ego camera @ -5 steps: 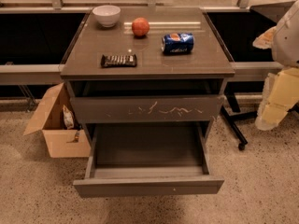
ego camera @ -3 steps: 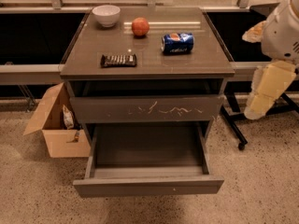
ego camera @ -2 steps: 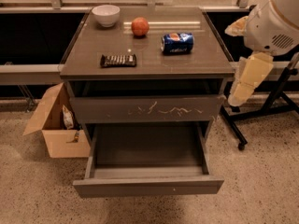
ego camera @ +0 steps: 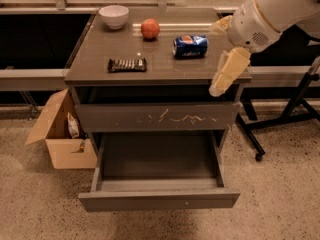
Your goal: Place rxbar chocolate into middle drawer
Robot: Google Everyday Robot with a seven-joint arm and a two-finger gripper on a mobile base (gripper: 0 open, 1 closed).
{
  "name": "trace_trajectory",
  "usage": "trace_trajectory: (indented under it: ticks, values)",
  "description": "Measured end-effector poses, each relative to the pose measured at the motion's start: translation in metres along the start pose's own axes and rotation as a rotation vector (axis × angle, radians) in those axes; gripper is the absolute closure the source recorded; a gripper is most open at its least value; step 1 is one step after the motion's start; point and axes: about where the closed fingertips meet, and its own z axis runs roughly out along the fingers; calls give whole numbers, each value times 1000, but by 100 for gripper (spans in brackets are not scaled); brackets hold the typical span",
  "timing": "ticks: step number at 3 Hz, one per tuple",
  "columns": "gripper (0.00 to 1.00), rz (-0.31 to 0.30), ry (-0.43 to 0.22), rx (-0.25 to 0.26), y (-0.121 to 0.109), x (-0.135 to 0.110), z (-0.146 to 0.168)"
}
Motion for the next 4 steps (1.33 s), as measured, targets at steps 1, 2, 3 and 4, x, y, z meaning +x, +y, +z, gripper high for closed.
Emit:
trace_trajectory:
  ticks: [1,2,3,4]
  values:
    - [0,1,-2,-2,0,0,1]
    - [0,-2,-28,-5,-4,-3,9]
    - [0,-10,-84,-1,-34,-16,38]
    - [0,-4,-138,1,-60,-30,68]
